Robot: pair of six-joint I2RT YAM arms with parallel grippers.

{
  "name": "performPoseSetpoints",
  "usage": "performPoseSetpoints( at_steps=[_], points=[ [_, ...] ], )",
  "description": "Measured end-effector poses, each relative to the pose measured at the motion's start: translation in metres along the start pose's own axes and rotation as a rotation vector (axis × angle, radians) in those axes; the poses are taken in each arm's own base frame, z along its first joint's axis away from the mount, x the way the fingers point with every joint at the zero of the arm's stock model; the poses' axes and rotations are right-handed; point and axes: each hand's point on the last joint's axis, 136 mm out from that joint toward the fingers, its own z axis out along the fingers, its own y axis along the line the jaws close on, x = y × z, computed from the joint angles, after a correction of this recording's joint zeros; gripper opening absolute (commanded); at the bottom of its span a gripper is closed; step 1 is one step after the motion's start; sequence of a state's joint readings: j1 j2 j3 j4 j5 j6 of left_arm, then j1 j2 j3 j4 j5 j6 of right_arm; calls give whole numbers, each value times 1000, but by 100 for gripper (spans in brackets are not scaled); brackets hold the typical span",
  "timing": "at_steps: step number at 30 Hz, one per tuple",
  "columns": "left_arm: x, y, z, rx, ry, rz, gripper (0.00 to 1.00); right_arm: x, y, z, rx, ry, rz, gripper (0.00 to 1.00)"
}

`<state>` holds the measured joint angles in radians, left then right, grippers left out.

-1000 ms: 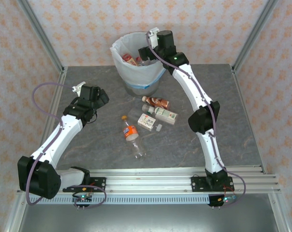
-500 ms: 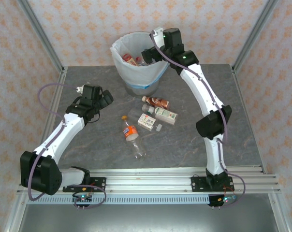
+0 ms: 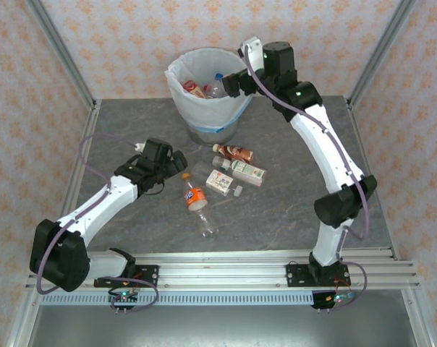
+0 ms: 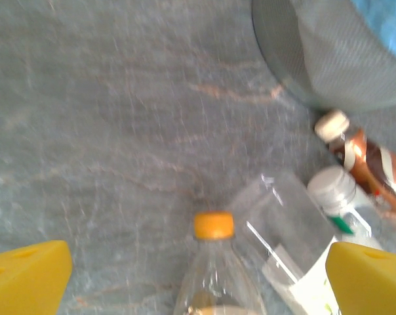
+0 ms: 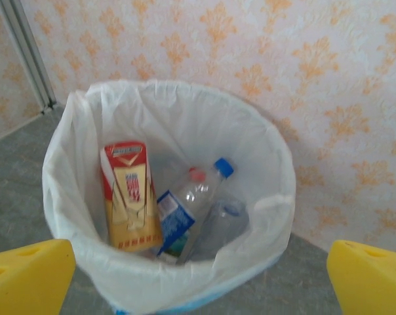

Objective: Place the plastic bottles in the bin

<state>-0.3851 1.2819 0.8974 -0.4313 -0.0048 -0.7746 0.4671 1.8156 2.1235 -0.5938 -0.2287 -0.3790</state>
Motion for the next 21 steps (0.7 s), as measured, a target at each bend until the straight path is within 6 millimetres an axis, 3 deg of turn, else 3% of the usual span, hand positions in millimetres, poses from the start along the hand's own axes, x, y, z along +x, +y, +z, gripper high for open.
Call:
performPoseSetpoints(
  at_steps=[6, 14, 21],
  points=[
    [48, 5, 3, -15, 92, 10, 100, 34, 4, -23, 9, 40, 2, 99],
    [92, 8, -7, 18, 160, -7, 100, 76, 6, -69, 55, -21, 63, 99],
    [121, -5, -8, 27, 217, 43, 100, 124, 4, -77, 113, -17, 157, 99]
  ],
)
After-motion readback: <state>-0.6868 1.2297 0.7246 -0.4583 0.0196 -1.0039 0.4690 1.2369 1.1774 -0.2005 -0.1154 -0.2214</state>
